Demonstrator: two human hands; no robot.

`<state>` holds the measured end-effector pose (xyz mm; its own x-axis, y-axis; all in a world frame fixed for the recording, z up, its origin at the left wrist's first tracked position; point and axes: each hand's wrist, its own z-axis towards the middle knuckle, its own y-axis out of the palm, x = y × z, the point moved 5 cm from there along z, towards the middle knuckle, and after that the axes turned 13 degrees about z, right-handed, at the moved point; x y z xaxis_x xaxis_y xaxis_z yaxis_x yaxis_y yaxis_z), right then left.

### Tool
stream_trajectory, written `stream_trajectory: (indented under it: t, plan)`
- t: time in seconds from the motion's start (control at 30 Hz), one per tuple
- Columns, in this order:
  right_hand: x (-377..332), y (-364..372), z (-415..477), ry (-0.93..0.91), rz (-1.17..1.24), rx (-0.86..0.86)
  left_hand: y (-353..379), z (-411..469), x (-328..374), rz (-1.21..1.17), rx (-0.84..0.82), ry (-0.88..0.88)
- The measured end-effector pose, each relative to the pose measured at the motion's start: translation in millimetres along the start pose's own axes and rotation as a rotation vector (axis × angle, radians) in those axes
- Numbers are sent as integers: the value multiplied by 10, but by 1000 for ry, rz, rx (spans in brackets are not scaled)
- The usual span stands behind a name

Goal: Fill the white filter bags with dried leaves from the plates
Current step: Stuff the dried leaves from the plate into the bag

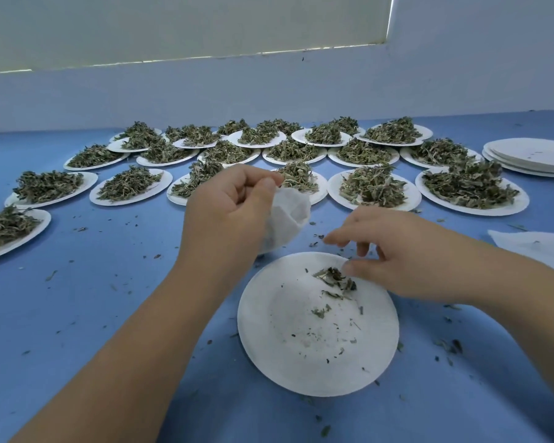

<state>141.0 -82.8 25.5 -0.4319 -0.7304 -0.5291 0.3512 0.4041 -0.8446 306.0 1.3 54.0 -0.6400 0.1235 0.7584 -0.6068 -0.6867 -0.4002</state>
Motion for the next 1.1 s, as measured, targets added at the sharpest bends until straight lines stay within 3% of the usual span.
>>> stream_trajectory:
  t: [0.17,0.37,0.57,0.93,1.1]
  plan:
    - [-129,230,-28,-108,-172,-83,44,-27,12,15,-14,20]
    - [-152,308,-40,-64,-324,-106,43,-21,-1,24,-15,18]
    - [-191,220,-105,8,-152,-181,41,-19,1,34,-32,20]
    - [-329,293,-104,4,-182,-13,50,-37,25,23,-56,33]
    - [-249,249,-102,32,-67,-70,43,-30,22,28,-51,33]
